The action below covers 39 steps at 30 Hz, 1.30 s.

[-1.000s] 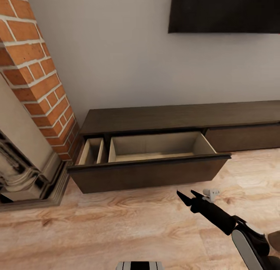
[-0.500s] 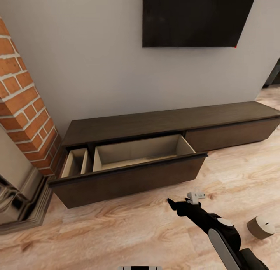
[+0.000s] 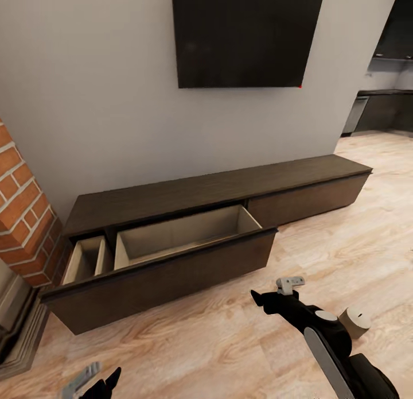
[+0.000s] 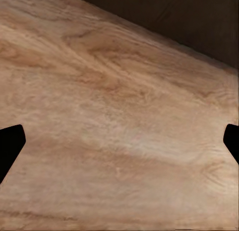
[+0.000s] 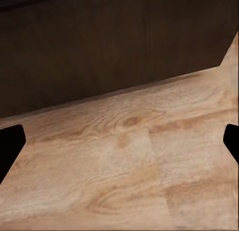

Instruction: Place each of the two pumpkins and all three candles from the living room inside a cabinet in the living room (use any cabinet), then make sure every cabinet is closed, and position the cauldron so it is next to a table in the living room.

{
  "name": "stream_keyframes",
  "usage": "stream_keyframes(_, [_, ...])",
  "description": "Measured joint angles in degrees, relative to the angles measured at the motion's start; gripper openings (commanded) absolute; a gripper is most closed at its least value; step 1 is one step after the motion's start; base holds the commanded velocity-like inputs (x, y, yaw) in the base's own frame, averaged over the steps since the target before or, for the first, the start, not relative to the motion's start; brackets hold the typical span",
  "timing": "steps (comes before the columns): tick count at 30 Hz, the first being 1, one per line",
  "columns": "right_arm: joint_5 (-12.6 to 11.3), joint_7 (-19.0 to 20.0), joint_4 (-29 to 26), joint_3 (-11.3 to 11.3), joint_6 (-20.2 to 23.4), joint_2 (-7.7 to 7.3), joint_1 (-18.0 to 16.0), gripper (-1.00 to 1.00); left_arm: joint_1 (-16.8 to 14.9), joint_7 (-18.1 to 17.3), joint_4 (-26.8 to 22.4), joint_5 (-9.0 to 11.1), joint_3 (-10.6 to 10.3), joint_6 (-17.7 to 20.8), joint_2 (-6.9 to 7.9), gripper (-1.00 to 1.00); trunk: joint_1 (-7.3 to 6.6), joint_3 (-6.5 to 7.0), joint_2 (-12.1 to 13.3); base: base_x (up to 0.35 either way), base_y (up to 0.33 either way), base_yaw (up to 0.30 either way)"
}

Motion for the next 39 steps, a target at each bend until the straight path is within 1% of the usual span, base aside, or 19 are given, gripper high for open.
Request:
stream_keyframes(3, [1.6,-1.4,0.0,-0.1,0.3,0.11,-0.5,1.0,-1.7,3.0,0.1,-1.4,-2.1,1.4,-0.05,1.0,-0.08,0.67,0.0,0.0,0.0,-0.25])
stream_keyframes(5, [3.2,-2.6,0.0,-0.2,1.4,0.18,-0.8,1.0,-4.4,8.1,0.4,-2.1,-6.6,3.4,0.03,1.0,-0.13,1.11,0.1,0.0,0.0,-0.234])
stream_keyframes(6, [3.4,-2.8,0.0,-0.2,1.6,0.19,-0.9,1.0,-5.0,9.3,0.5,-2.2,-7.6,3.9,0.06,1.0,-0.15,1.33,0.1,0.0,0.0,-0.23])
stream_keyframes(10, [4.0,-3.2,0.0,-0.2,2.1,0.26,-1.0,1.0,-7.0,13.1,0.8,-2.5,-10.1,5.3,0.03,1.0,-0.26,2.22,0.1,0.0,0.0,-0.229])
stream_keyframes(11, [4.2,-3.4,0.0,-0.2,2.3,0.29,-1.1,1.0,-7.6,14.8,0.9,-2.5,-11.7,5.8,0.03,1.0,-0.28,2.44,0.1,0.0,0.0,-0.235])
stream_keyframes(12, [4.3,-3.4,0.0,-0.2,2.3,0.3,-1.1,1.0,-7.8,15.3,1.0,-2.6,-12.3,5.9,0.05,1.0,-0.31,2.66,0.2,0.0,0.0,-0.219])
stream_keyframes(14, [4.3,-3.5,0.0,-0.2,2.3,0.31,-1.1,1.0,-8.0,15.9,1.5,-2.6,-13.1,6.0,0.08,1.0,-0.31,2.67,0.2,0.0,0.0,-0.17])
stream_keyframes(17, [4.4,-3.5,0.0,0.0,2.4,0.32,-1.1,1.0,-8.2,16.3,2.5,-2.7,-14.0,5.8,0.11,1.0,-0.31,2.67,0.2,0.018,0.0,-0.093])
stream_keyframes(18, [4.3,-3.5,0.0,0.4,2.4,0.35,-1.1,1.0,-8.2,16.5,3.1,-2.6,-14.2,5.7,0.15,1.0,-0.31,2.67,0.2,0.031,0.0,-0.049])
stream_keyframes(24, [4.3,-3.5,0.0,2.4,2.4,0.45,-1.1,1.0,-8.3,16.6,4.4,-2.7,-14.8,5.0,0.17,1.0,-0.31,2.67,0.2,0.005,0.0,-0.015])
stream_keyframes(27, [4.4,-3.5,0.0,2.8,2.4,0.49,-1.2,1.0,-8.3,16.6,4.8,-2.7,-14.9,4.6,0.15,1.0,-0.29,2.67,0.2,-0.147,0.0,0.097])
stream_keyframes(30, [4.4,-3.5,0.0,3.1,2.4,1.14,-1.2,1.0,-8.4,16.7,5.0,-2.5,-14.9,3.7,0.15,1.0,-0.28,2.67,0.2,-0.265,0.0,0.204])
stream_keyframes(31, [4.3,-3.5,0.0,3.1,2.4,1.88,-1.3,1.0,-8.4,16.8,5.1,-2.4,-14.8,3.2,0.18,1.0,-0.28,2.67,0.2,-0.303,0.0,0.246])
stream_keyframes(34, [4.3,-3.5,0.0,3.3,2.5,2.95,-1.3,1.0,-8.4,16.8,5.3,-2.3,-14.6,2.6,0.2,1.0,-0.27,2.66,0.2,-0.318,0.0,0.263])
stream_keyframes(39, [4.4,-3.5,0.0,3.5,2.5,4.1,-1.3,1.0,-8.4,16.9,5.4,-2.3,-14.4,2.1,0.16,1.0,-0.27,2.66,0.2,-0.334,0.0,0.282])
